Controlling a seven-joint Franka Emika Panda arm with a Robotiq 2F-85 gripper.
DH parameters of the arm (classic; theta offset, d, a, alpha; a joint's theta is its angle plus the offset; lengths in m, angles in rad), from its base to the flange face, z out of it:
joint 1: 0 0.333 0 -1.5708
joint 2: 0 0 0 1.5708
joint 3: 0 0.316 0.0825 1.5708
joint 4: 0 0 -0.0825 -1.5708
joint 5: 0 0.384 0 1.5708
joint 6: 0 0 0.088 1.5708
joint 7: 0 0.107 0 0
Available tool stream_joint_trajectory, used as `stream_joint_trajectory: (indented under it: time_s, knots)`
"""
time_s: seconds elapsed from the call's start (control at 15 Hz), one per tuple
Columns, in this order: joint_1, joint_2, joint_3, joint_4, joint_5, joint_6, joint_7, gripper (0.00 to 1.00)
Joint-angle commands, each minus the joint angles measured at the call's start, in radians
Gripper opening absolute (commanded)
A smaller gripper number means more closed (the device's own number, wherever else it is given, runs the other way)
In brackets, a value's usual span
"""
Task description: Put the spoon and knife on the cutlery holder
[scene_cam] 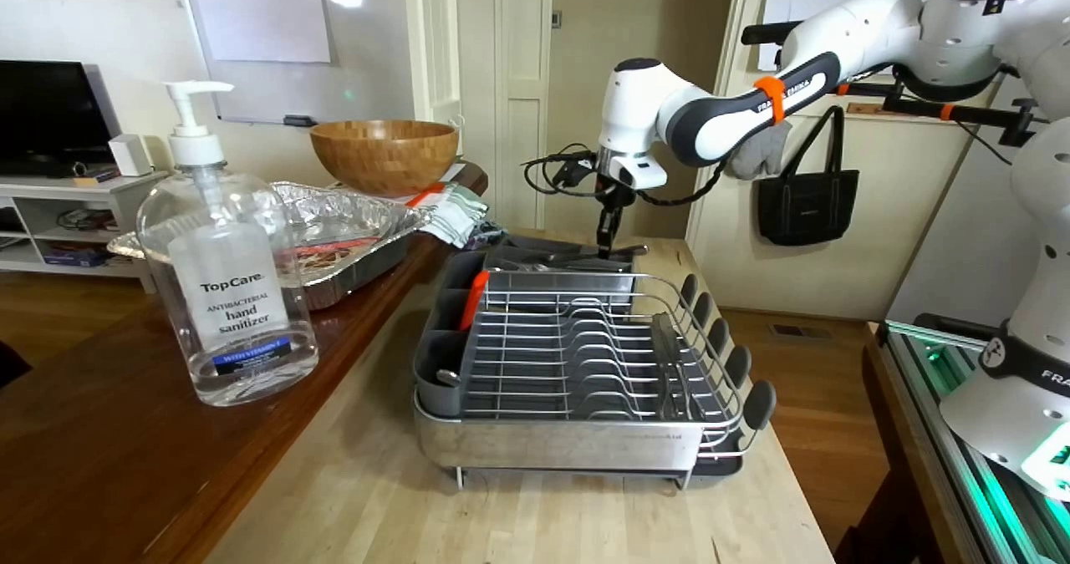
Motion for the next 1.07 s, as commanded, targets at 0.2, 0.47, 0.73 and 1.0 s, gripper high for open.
stream_joint_trajectory:
  time_s: [0.2, 0.47, 0.73, 1.0]
  knots:
    - [-0.017, -0.144, 0.028, 0.065, -0.043, -0.049, -0.035, 0.02]
    - [-0.006, -0.188, 0.039, 0.117, -0.061, -0.065, -0.035, 0.02]
    - [-0.011, -0.250, 0.063, 0.127, -0.092, -0.127, -0.035, 0.02]
    - [-0.002, -0.289, 0.086, 0.147, -0.097, -0.199, -0.035, 0.50]
